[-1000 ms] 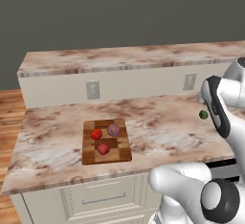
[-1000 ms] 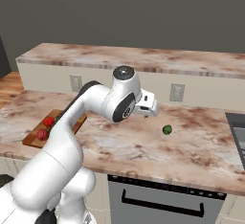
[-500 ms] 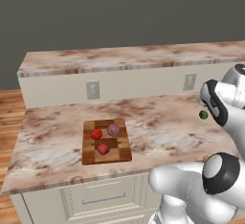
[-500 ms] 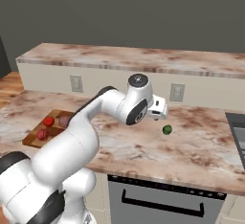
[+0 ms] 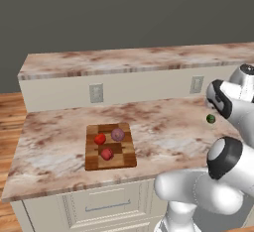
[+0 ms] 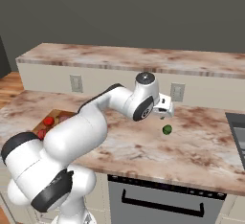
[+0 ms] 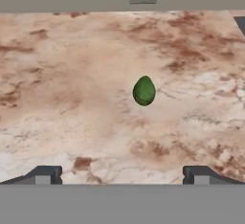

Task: Place the avocado, onion, tomato, and bell pepper on the cutting board.

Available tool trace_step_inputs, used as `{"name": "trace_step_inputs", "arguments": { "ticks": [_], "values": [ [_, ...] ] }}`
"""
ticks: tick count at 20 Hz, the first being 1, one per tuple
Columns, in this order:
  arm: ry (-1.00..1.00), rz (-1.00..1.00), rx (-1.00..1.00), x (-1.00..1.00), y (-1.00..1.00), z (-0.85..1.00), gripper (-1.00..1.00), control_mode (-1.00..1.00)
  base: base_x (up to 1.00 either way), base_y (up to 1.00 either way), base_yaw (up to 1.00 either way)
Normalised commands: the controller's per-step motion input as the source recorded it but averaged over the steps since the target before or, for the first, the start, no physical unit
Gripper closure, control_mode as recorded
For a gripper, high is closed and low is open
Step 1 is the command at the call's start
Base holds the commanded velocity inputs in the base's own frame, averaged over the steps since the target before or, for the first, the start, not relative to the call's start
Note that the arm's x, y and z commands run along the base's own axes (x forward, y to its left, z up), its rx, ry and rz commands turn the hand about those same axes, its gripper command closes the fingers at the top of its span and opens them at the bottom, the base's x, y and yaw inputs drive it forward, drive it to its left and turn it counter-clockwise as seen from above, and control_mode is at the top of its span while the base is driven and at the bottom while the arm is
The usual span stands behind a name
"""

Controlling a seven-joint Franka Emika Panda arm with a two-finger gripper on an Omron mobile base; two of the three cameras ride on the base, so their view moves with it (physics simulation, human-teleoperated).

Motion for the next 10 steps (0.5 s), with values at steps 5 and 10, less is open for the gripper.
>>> {"name": "trace_step_inputs", "arguments": {
  "ticks": [5,10],
  "values": [
    [0.09,0.0,0.0,0.28,-0.08,-0.05,-1.0,-1.0,0.0,0.0,0.0],
    [0.01,0.0,0.0,0.16,-0.07,-0.16,-1.0,-1.0,0.0,0.0,0.0]
  ]
}}
